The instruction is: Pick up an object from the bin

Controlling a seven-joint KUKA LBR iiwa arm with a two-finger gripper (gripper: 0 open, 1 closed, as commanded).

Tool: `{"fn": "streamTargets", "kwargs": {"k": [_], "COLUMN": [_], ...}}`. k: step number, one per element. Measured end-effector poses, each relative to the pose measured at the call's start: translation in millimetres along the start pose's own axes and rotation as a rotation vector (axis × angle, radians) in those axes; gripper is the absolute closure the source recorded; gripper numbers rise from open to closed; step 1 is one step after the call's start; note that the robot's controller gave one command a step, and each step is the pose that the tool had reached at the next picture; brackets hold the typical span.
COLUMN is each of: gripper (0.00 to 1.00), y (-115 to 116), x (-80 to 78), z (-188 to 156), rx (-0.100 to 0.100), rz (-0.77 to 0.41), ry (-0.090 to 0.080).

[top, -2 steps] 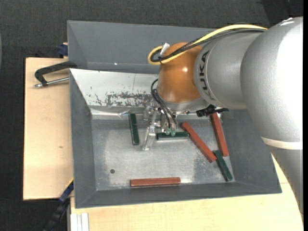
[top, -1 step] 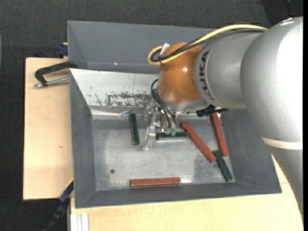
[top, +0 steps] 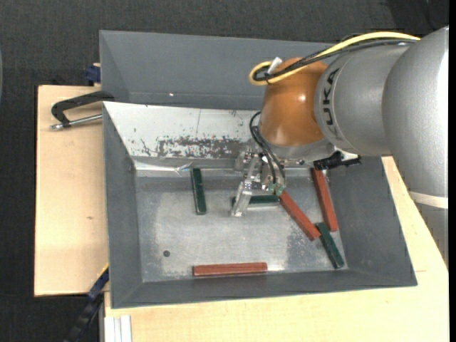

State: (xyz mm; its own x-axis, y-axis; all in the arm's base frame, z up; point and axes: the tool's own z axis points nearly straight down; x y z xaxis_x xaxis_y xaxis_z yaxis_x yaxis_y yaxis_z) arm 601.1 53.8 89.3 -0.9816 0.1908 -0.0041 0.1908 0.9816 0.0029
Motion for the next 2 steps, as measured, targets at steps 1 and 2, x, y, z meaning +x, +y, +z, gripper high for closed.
{"fn": "streamTargets", "kwargs": {"k": [1, 2], "gripper": [1.00, 0.00], "y": [55.3, 55.2], "x": [11.9, 11.9], "z": [7.1, 7.1], "rx": [0.000, 0.000], "rz": [0.077, 0.078], "ry": [0.000, 0.000]}}
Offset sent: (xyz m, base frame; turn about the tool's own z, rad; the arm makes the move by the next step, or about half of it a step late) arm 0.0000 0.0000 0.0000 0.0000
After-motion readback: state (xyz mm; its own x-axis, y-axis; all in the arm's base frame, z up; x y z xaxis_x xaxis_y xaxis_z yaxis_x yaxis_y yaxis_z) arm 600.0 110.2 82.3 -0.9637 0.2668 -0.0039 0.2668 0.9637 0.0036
